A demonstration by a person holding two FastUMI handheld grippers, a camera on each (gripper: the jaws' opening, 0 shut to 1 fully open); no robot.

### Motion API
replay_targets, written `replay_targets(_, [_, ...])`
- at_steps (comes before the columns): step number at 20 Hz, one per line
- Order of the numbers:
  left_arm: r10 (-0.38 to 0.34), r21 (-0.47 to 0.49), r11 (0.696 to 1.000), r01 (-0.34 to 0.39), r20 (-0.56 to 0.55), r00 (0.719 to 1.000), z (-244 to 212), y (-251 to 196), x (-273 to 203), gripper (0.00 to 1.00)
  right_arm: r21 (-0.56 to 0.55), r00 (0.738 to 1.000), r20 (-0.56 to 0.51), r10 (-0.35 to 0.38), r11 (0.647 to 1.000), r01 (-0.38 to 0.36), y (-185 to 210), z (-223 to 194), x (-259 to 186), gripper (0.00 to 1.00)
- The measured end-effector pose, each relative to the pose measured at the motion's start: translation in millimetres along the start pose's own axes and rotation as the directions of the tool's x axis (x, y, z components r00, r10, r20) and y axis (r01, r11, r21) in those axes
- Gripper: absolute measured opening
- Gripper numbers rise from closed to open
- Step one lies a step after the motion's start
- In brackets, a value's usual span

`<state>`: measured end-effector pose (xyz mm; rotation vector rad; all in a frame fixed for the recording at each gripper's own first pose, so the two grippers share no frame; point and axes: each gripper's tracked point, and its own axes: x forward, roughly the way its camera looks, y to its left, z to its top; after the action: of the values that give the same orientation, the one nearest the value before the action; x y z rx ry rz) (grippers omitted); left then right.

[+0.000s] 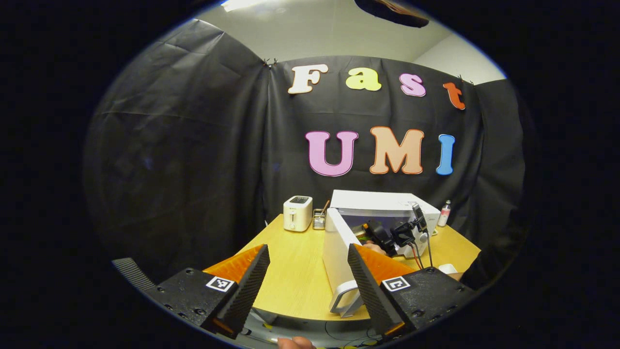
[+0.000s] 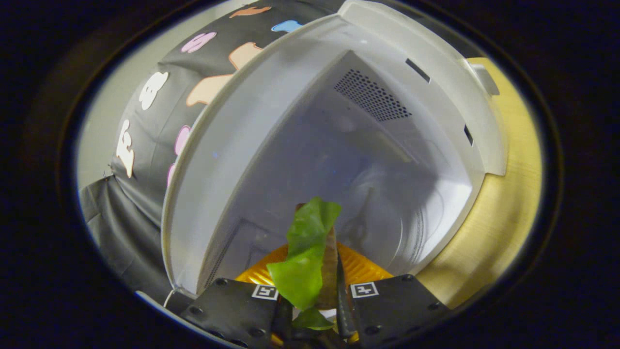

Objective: Open the microwave oven with the left hand, put the food in, and close the microwave oven.

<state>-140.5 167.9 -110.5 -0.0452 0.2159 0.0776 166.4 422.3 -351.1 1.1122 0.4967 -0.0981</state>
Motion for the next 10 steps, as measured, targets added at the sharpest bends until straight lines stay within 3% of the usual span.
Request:
replay_targets(3, [0.009, -0.010, 1.000, -0.009, -0.006, 1.000, -1, 3, 1, 0.92, -0.008, 1.000, 0.008, -0.022, 1.000, 0.022, -5, 0, 11, 0.31])
replay_targets(4, [0.010, -0.007, 1.000, -0.010, -0.004, 1.000, 0, 3, 1, 0.92, -0.011, 1.000, 0.010, -0.029, 1.000, 0.029, -6, 0, 14, 0.39])
replay_targets(5, [0.008, -0.002, 1.000, -0.008, -0.006, 1.000, 0, 2, 1, 0.95, -0.027, 0.999, 0.004, -0.044, 0.999, 0.044, -10, -3, 17, 0.38])
replay_targets(6, [0.006, 0.001, 1.000, -0.006, -0.007, 1.000, -1, 0, 1, 0.91, -0.050, 0.999, -0.009, -0.047, 0.998, 0.046, -12, -7, 18, 0.46])
replay_targets(8, [-0.005, 0.004, 1.000, 0.005, -0.017, 1.000, -2, -7, -1, 0.94, -0.089, 0.999, -0.013, -0.037, 0.995, 0.036, -10, -7, 20, 0.36])
replay_targets(9, [-0.010, 0.011, 1.000, 0.010, -0.017, 1.000, -2, -10, -2, 0.94, -0.125, 0.999, -0.011, -0.043, 0.991, 0.041, -11, -8, 24, 0.43])
replay_targets(10, [-0.011, 0.018, 1.000, 0.011, -0.013, 1.000, 1, -12, -3, 0.95, -0.171, 0.998, -0.015, -0.056, 0.984, 0.053, -15, -8, 24, 0.44])
